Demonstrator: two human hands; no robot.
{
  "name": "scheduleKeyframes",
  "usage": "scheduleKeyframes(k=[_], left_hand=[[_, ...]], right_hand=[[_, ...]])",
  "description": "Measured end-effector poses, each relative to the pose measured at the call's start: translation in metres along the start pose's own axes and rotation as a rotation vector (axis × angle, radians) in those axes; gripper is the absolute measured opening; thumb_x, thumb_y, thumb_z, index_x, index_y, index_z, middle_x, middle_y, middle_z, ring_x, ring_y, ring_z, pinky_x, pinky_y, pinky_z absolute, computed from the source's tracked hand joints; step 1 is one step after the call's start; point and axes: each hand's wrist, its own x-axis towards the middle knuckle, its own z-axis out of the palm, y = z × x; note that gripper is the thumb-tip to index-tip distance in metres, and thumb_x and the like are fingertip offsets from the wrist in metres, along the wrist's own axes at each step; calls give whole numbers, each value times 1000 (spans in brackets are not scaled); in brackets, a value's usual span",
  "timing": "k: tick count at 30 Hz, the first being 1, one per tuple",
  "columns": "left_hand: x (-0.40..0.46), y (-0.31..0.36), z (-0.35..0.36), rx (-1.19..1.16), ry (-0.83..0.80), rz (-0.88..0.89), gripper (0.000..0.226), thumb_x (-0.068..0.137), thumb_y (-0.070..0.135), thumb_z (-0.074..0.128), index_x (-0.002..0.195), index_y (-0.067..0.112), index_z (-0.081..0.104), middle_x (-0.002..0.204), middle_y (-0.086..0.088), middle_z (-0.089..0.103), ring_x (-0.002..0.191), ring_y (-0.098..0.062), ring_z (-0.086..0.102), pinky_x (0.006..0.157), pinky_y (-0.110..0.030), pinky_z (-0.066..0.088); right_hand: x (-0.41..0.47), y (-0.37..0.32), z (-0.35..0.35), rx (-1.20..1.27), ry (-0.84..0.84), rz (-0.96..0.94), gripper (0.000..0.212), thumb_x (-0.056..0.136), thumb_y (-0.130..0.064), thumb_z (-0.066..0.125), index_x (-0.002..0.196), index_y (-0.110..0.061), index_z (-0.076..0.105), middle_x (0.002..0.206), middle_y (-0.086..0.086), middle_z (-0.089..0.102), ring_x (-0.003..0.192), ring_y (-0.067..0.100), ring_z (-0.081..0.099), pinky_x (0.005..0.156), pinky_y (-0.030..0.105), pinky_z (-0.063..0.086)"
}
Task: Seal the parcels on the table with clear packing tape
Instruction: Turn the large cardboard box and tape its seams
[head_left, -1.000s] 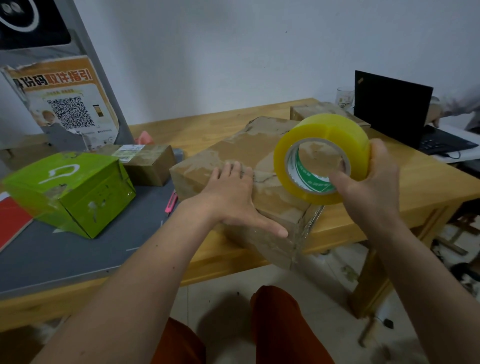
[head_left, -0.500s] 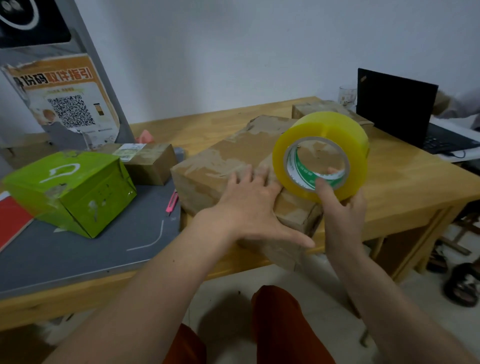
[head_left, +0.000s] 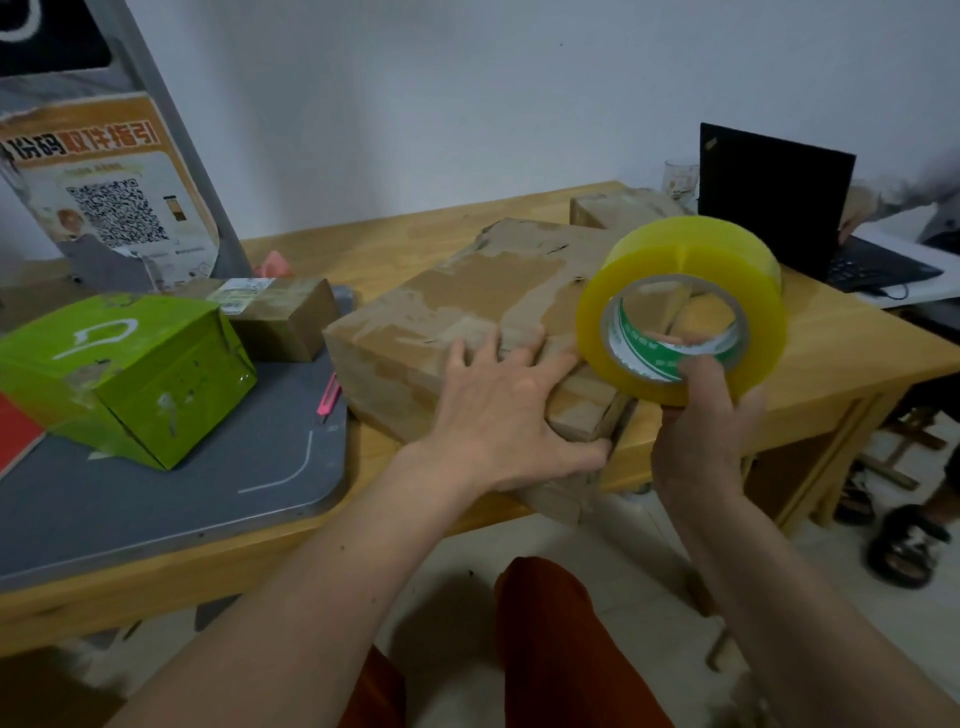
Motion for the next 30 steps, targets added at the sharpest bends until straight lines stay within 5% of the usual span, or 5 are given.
scheduleKeyframes(k=[5,16,21,27,30], left_hand=[[0,1,0,18,-29,11,87,78,83,44,151,56,3,167,-3,9,151,-35,10,120,-56,9],[-3,-4,6,7,37,-5,112,57,100,36,154,46,17,166,5,15,151,-25,15,120,-47,9],[-5,-6,9,21,78,-1,128,42,104,36,154,43,20,165,5,18,150,-24,18,120,-47,12],[-7,-7,12,1,136,0,125,45,102,44,153,42,26,164,3,21,148,-25,20,120,-48,11],[-15,-10,23,-48,276,-55,121,42,102,34,146,43,37,162,-1,20,148,-26,15,120,-62,4]], right_hand=[[-3,8,-23,95,124,53,31,69,-22,54,97,-32,47,98,-6,57,93,16,57,80,38,45],[-11,31,-40,237,194,106,30,88,7,50,90,-22,54,81,-7,62,71,7,62,57,27,46],[-12,40,-46,269,99,51,27,81,5,51,85,-19,64,76,-10,65,75,11,62,59,27,47],[-15,36,-43,327,101,132,34,90,12,45,97,-18,61,88,-4,64,82,11,64,67,31,53],[-21,46,-48,267,-17,275,35,90,-4,57,123,-16,58,115,-2,66,110,17,61,91,38,50]])
